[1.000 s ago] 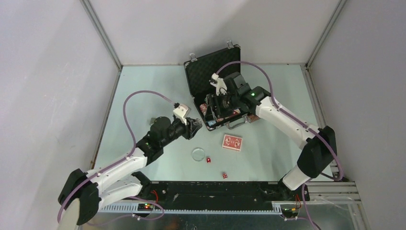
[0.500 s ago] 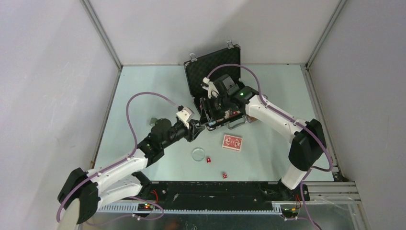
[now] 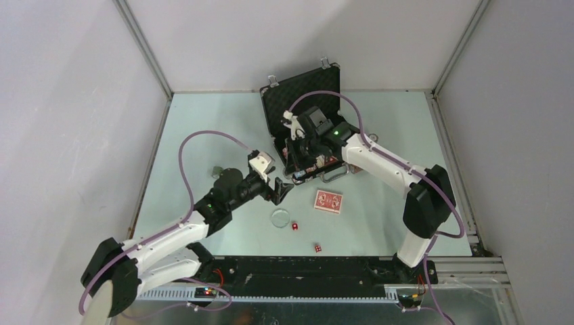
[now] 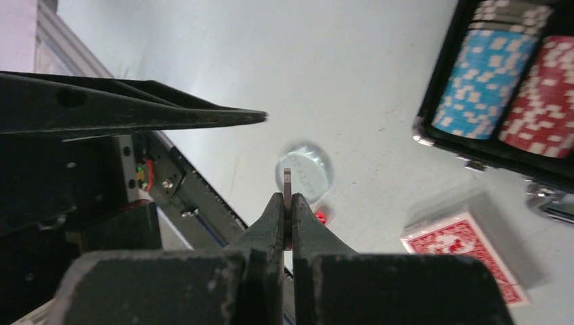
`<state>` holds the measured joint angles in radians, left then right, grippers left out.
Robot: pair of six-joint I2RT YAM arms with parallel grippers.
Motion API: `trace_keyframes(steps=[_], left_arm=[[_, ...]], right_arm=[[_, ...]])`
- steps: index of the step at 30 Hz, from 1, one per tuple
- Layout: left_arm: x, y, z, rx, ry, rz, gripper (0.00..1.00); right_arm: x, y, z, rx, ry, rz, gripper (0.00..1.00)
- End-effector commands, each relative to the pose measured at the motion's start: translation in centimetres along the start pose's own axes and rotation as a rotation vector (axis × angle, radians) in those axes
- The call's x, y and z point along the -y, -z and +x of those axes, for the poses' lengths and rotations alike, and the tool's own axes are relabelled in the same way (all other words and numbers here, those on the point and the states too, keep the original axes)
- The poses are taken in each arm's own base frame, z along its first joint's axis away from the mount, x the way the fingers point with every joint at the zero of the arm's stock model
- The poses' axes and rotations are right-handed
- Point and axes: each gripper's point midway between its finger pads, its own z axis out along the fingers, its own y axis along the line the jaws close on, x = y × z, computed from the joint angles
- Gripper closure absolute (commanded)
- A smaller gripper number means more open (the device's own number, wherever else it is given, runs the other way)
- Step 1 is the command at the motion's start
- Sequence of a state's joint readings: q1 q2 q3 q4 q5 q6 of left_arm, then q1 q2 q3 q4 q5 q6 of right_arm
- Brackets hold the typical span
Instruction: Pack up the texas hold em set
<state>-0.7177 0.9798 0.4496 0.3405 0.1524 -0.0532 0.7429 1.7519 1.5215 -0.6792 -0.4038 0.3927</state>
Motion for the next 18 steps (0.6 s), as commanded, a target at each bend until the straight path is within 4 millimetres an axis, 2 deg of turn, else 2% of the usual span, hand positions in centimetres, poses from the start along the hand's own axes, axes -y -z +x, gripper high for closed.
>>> trace_keyframes(steps=[1, 4, 10, 12, 18], left_arm=[[-1.5, 1.4, -2.0, 0.095, 0.010, -0.105, 0.04], [-3.8, 3.0, -2.6, 0.161, 0.048, -0.243, 0.00], [-8.2, 5.5, -2.6, 0.206, 0.162, -0.429, 0.00], [-9.9, 6.3, -2.1, 0.195, 0.191, -0.524, 0.00], [-13.1, 8.0, -0.4, 0.146, 0.259, -0.698, 0.00]], right_arm=[[2.0, 1.2, -4.5, 0.158, 0.141, 0.096, 1.00], [3.8, 1.2, -6.2, 0.218, 0.386, 0.146, 1.00], [5.4, -0.6, -8.0, 0.233, 0.826, 0.152, 1.00], [6.1, -1.8, -8.0, 0.190, 0.962, 0.139, 1.00], [8.3, -4.4, -8.0, 0.035, 1.169, 0.133, 1.00]])
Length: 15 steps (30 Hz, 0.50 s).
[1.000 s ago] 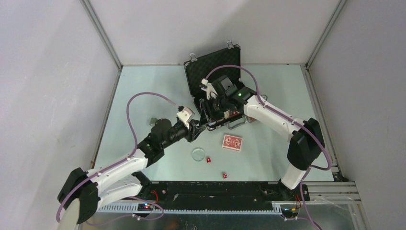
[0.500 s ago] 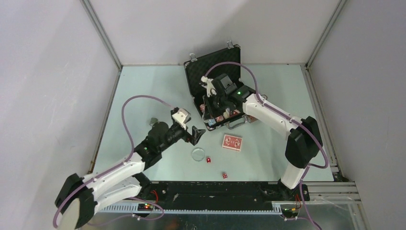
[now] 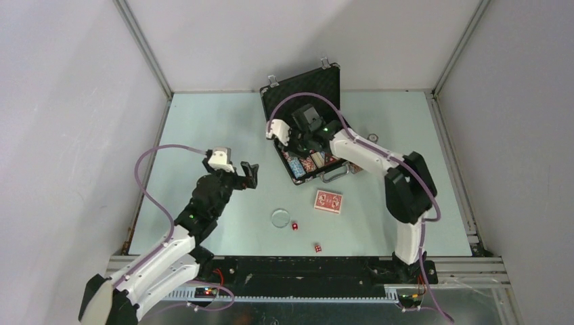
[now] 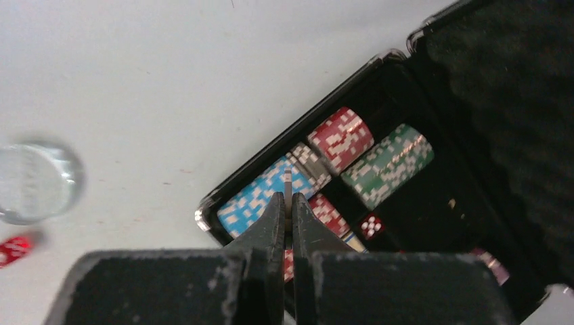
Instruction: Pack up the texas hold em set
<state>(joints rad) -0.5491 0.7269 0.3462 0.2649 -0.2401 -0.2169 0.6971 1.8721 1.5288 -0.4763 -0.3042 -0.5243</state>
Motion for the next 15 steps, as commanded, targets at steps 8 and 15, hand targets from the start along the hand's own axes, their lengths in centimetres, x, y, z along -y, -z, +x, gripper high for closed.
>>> trace_keyframes(steps=[8, 15], left_arm=[[-4.9, -0.6, 0.8, -0.060, 0.086, -0.231, 0.00], [-6.0, -0.6, 1.2, -0.073, 0.092, -0.275, 0.00]], right_arm=[[2.5, -3.8, 1.0, -0.118, 0.352, -0.079, 1.00], [3.1, -5.3, 2.2, -0.184, 0.410, -0.070, 1.00]])
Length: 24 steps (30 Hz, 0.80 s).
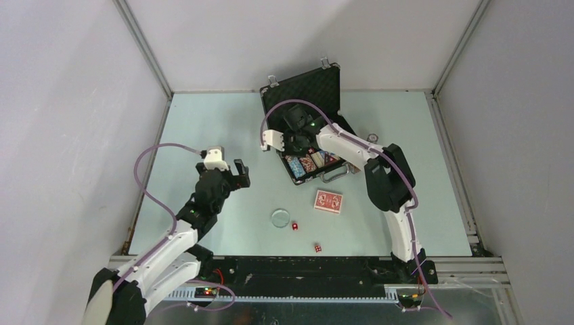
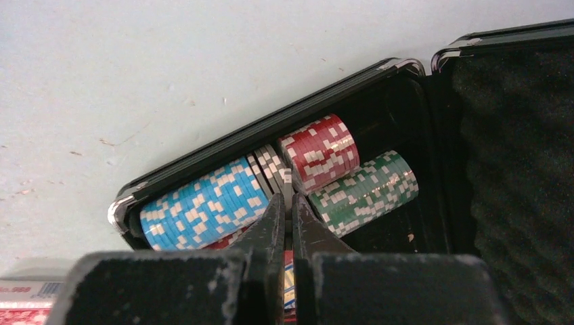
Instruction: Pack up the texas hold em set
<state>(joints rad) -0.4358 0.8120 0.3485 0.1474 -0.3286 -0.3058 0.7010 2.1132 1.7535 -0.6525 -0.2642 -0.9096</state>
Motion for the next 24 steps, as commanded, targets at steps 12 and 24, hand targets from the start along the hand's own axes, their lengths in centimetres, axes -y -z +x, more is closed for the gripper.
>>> trace_keyframes(steps=[12, 24], left_arm=[[-0.2, -0.2, -2.7, 0.064, 0.041, -0.022, 0.00], [-0.1, -0.3, -2.6, 0.060, 0.039, -0.017, 0.00]], right_arm=[[1.1, -2.0, 0.2, -0.099, 0.171, 0.009, 1.00], [2.1, -1.0, 0.8, -0.122, 0.150, 0.010, 0.73]])
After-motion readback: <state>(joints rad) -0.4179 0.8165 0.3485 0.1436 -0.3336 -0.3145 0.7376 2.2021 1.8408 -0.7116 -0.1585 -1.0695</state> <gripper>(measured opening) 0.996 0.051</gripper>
